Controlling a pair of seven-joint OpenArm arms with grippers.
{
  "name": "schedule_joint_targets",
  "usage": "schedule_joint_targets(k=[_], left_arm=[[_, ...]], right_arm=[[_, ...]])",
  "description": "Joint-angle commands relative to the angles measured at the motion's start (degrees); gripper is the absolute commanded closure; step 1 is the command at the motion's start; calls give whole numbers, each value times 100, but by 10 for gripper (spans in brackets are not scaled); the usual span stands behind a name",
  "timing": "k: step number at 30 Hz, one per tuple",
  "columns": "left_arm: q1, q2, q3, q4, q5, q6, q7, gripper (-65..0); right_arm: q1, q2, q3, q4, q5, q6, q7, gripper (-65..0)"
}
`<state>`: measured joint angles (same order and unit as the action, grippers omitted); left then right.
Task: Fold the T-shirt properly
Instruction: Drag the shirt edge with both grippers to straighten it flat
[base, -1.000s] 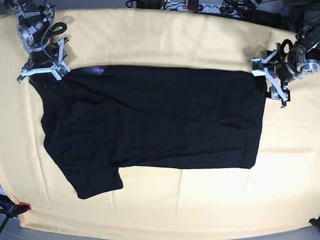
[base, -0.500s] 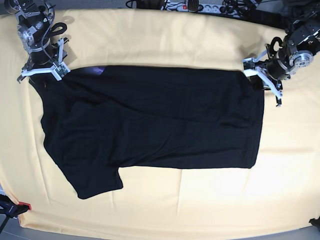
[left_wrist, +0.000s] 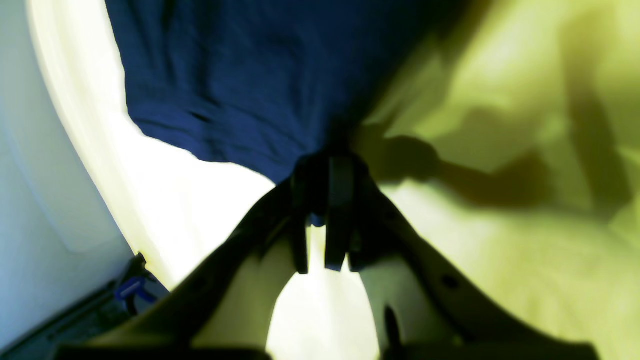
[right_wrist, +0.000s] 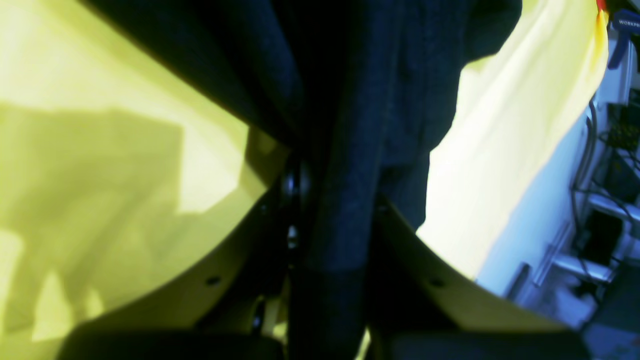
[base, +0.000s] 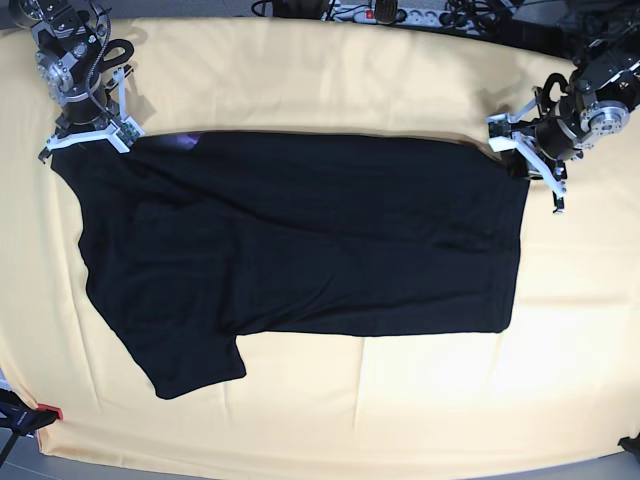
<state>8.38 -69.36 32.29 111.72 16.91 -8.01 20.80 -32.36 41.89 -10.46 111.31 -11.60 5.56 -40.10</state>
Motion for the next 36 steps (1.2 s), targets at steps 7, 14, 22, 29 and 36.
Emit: schedule_joint_targets(k=[7, 14, 22, 29, 36], left_arm=[[-63, -566, -48, 94, -149, -605, -175, 0], [-61, -802, -48, 625, -632, -1257, -160, 0], [-61, -1296, -48, 1180, -1421, -2579, -90, 0], [-61, -1576, -48, 1182, -1591, -3198, -90, 0], [-63, -1589, -48, 1182, -1731, -3199, -173, 0]], right_arm=[[-20, 398, 37, 125, 118, 203, -730, 0], [-164, 608, 39, 811, 693, 365, -1504, 0], [-1139, 610, 39, 1370, 280, 184, -1504, 0], [-2004, 610, 39, 1412, -326, -190, -1550, 0], [-2347, 608, 39, 1412, -391, -398, -1631, 0]])
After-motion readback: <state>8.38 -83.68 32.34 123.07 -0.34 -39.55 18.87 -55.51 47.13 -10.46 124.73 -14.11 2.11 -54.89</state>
